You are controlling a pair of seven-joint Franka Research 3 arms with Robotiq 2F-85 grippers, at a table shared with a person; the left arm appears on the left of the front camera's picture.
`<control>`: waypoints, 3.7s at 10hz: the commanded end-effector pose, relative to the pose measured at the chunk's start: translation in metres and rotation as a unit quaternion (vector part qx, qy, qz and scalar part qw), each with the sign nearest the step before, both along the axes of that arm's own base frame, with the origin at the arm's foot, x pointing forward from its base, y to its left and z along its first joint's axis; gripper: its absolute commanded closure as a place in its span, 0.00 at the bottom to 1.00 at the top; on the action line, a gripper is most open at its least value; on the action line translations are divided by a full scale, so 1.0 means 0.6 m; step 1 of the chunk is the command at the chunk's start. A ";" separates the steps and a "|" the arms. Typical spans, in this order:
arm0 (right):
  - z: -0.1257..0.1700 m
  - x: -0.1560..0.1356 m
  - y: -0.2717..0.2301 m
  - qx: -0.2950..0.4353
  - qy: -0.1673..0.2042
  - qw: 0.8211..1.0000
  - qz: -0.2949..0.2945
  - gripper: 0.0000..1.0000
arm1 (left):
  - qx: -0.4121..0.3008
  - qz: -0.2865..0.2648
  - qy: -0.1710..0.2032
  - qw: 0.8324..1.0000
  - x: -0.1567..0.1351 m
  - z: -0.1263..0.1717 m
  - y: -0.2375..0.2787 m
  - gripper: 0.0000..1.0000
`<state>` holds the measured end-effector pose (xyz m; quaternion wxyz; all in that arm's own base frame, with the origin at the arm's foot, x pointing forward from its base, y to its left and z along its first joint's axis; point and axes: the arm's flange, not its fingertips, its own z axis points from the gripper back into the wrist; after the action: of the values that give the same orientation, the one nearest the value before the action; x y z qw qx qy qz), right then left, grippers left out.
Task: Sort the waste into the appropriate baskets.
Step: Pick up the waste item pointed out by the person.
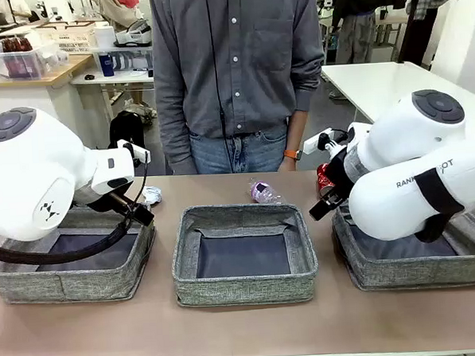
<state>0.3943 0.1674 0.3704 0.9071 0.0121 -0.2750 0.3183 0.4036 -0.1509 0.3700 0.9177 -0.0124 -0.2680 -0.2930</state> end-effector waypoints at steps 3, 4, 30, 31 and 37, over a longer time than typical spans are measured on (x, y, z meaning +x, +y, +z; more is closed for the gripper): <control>0.000 0.000 0.000 0.000 0.000 1.000 0.000 0.00 | 0.000 0.000 0.000 1.000 0.000 0.000 0.000 0.00; 0.000 0.000 0.000 0.000 0.000 1.000 0.000 0.00 | 0.000 0.000 0.000 1.000 0.000 0.000 0.000 0.00; 0.201 -0.142 -0.248 0.631 0.263 0.726 -0.072 0.00 | -0.606 -0.113 0.230 0.753 -0.123 0.247 0.185 0.00; 0.196 -0.150 -0.256 0.627 0.238 0.736 -0.093 0.00 | -0.606 -0.077 0.218 0.761 -0.137 0.236 0.191 0.00; 0.259 -0.094 -0.282 0.609 0.264 0.745 -0.067 0.00 | -0.600 -0.102 0.254 0.752 -0.110 0.245 0.215 0.00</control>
<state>0.3359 0.0011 0.5224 0.7708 0.6197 -0.1478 0.0017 0.3345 -0.0228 0.5173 0.7280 -0.6567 -0.1347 -0.1435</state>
